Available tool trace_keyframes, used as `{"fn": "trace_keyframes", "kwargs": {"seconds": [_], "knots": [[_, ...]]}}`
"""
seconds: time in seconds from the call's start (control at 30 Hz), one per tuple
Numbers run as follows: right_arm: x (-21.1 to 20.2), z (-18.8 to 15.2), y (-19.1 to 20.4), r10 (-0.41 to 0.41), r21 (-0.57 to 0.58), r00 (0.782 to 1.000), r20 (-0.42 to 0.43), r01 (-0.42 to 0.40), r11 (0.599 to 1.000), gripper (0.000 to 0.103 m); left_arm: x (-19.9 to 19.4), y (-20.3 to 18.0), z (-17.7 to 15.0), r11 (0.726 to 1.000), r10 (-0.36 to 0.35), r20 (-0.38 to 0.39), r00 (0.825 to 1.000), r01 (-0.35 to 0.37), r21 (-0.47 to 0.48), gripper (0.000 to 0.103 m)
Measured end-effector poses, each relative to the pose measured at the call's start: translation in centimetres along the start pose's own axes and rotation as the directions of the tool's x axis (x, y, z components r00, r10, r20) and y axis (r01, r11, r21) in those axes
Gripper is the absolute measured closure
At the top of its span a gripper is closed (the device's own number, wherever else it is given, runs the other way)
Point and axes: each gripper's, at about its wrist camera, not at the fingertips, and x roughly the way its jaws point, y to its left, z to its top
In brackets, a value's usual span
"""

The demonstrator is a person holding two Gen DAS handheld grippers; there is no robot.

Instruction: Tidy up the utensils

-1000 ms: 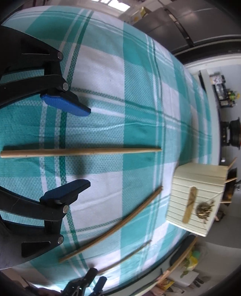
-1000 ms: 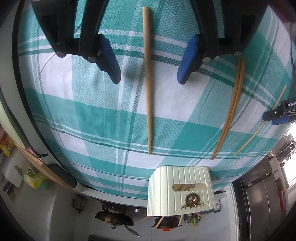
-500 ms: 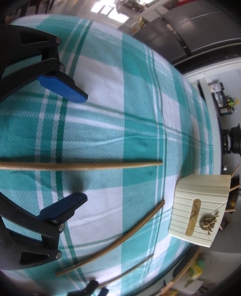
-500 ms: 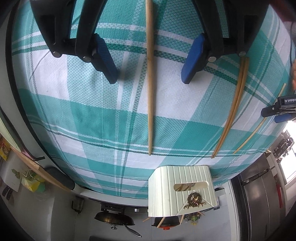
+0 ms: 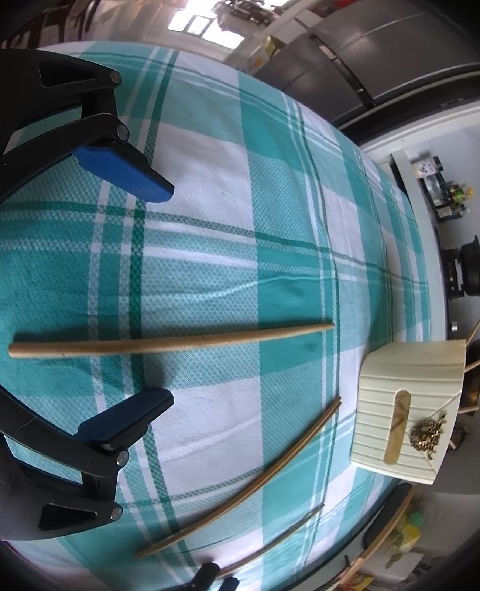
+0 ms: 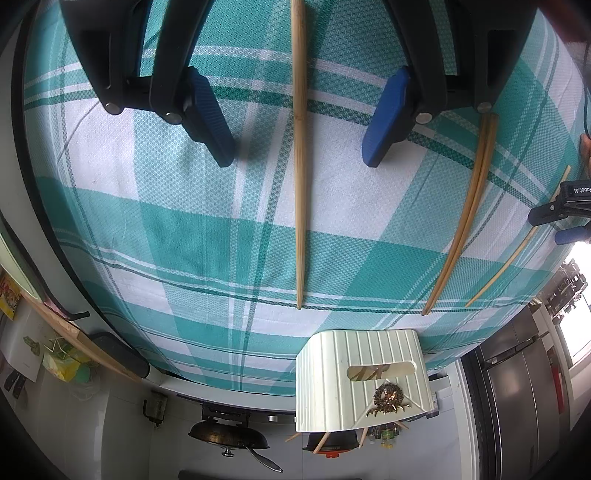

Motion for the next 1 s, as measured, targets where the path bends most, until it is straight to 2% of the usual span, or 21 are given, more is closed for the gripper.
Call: {"fn": "trace_keyframes", "kwargs": {"seconds": [0.33, 0.7, 1.0], "knots": [[0.0, 0.0, 0.0, 0.0, -0.001, 1.0, 0.0, 0.0, 1.0, 0.03, 0.6, 1.0, -0.1, 0.998, -0.054, 0.008, 0.998, 0.055, -0.04, 0.0], [0.0, 0.0, 0.0, 0.0, -0.002, 1.0, 0.0, 0.0, 1.0, 0.03, 0.8, 1.4, -0.2, 0.997, -0.06, 0.046, 0.997, 0.063, -0.047, 0.0], [0.0, 0.0, 0.0, 0.001, -0.002, 1.0, 0.0, -0.001, 1.0, 0.03, 0.8, 1.5, -0.1, 0.996, -0.066, 0.048, 0.997, 0.069, -0.049, 0.0]]}}
